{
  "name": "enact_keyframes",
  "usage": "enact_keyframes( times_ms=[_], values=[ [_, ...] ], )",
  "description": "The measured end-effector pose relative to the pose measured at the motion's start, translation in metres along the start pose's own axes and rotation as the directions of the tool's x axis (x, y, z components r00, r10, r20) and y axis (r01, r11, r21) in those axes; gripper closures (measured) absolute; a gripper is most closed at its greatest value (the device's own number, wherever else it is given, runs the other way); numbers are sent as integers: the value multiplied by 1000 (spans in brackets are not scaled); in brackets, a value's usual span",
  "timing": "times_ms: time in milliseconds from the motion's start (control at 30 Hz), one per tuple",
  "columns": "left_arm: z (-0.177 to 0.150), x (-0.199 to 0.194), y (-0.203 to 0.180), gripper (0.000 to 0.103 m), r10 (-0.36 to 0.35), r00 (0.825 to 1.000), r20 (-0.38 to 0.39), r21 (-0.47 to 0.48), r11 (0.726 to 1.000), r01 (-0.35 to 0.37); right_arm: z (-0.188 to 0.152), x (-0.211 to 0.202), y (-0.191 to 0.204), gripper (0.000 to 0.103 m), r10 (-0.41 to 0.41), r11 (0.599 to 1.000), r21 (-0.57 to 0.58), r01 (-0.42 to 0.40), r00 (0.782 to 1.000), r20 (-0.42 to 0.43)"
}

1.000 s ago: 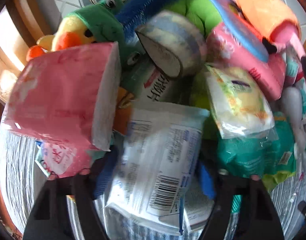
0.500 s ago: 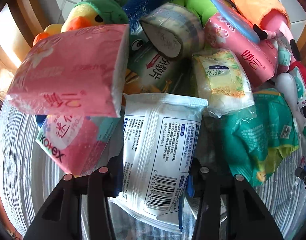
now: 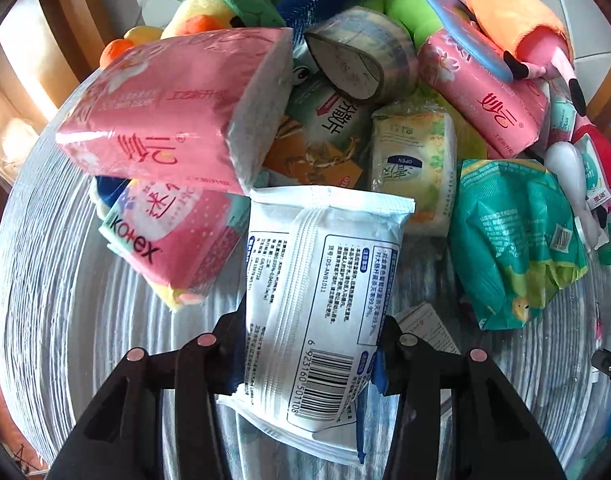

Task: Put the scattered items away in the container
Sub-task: 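Grasp the white wet-wipes pack with the left tool while the right tool grasps the red-white toothpaste tube, then lift the wipes pack with the left tool while the right tool carries the tube to the bin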

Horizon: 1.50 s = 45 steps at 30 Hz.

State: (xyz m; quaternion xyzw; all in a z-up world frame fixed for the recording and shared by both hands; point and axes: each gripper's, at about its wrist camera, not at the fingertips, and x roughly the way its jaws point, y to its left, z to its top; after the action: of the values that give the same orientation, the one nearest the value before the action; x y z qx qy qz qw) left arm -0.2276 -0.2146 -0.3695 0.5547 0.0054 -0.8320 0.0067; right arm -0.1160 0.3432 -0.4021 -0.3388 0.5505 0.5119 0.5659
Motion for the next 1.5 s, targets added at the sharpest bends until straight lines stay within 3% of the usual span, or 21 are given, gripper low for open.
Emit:
enact_keyframes(
  times_ms=[667,767,833,967,1300,1500],
  values=[
    [6,-67,18,59,-27,999,46,-85,996,31,12,-41,17,86,61,997,-47,-58,996,65],
    [-25,-80,10,59,-27,997,66,-80,996,32,15,-51,15,86,70,996,-55,-66,994,84],
    [-35,-69,8,59,-28,997,78,-82,996,34,16,-55,-21,86,79,995,-63,-73,992,96],
    [-36,-80,6,59,-33,994,108,-86,995,42,3,-67,-12,86,97,993,-78,-88,988,120],
    [-35,-146,-11,59,-36,979,201,-88,995,54,4,-123,-9,86,143,984,-132,-116,966,216],
    [-39,-183,-19,59,-22,969,247,-98,994,47,10,-166,-7,86,188,973,-187,-139,940,283]
  ],
)
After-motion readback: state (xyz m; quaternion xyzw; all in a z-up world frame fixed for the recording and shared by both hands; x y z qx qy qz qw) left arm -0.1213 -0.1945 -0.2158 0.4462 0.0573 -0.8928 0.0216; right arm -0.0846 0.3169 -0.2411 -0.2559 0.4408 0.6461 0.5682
